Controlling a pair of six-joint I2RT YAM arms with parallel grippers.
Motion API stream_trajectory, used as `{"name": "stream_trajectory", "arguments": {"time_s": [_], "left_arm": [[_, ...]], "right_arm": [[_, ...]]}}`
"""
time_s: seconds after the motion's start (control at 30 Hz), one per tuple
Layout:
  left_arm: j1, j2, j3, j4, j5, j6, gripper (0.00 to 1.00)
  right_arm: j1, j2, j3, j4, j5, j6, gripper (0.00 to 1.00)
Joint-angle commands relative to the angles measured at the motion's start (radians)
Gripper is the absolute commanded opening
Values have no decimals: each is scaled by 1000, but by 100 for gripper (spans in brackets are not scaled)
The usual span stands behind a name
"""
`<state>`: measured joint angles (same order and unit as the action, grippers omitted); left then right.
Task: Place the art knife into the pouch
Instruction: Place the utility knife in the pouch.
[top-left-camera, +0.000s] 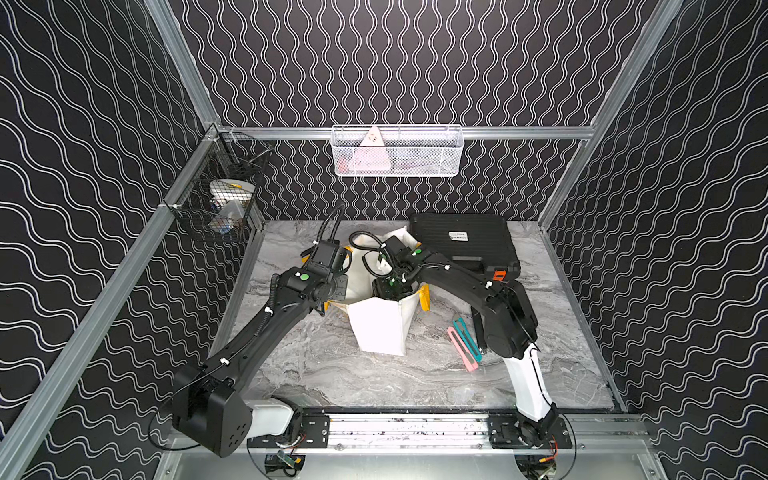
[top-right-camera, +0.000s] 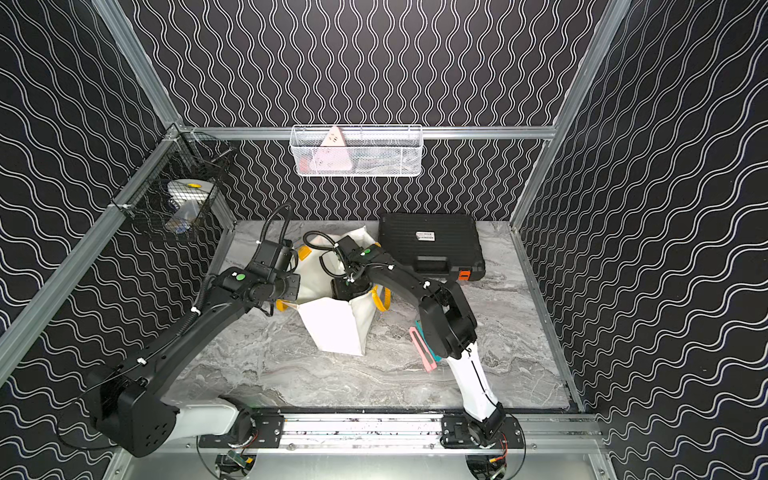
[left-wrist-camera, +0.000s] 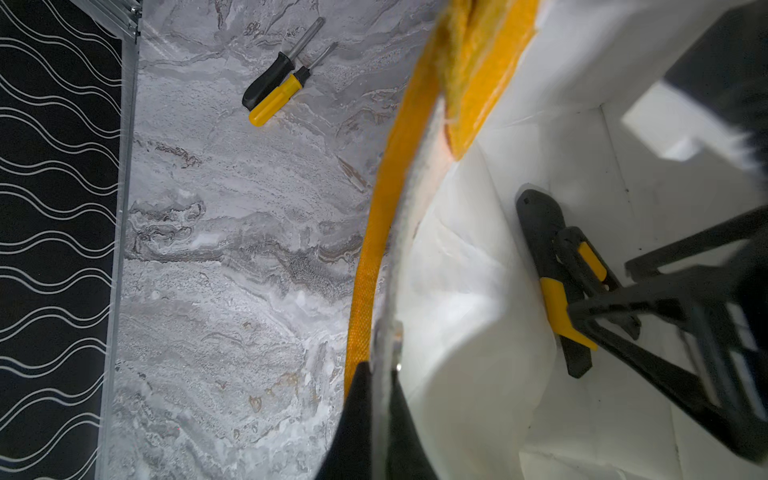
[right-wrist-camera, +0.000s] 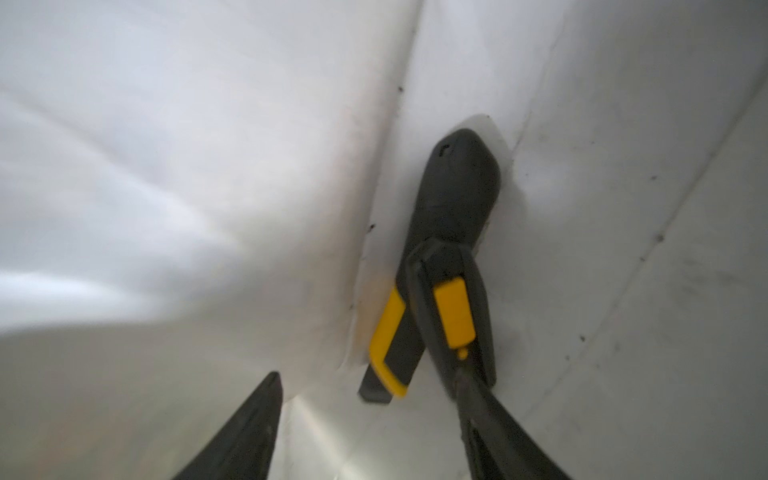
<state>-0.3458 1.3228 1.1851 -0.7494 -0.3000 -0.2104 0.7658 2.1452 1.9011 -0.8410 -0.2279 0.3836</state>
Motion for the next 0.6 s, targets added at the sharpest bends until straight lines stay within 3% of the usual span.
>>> {"name": "stream_trajectory", "arguments": {"time_s": [0.0,0.33,0.57], "left_arm": [[1,-4,0,15,-25,-7,0],[-1,-19,-10,18,-46,-9,0],[-1,-23,-10,18,-57,-7,0]], "right_arm": [[-2,-90,20,58,-32,33,71],[-2,-244,170,-6,24,34,73],[-82,-431,56,0,68,36,73]]}}
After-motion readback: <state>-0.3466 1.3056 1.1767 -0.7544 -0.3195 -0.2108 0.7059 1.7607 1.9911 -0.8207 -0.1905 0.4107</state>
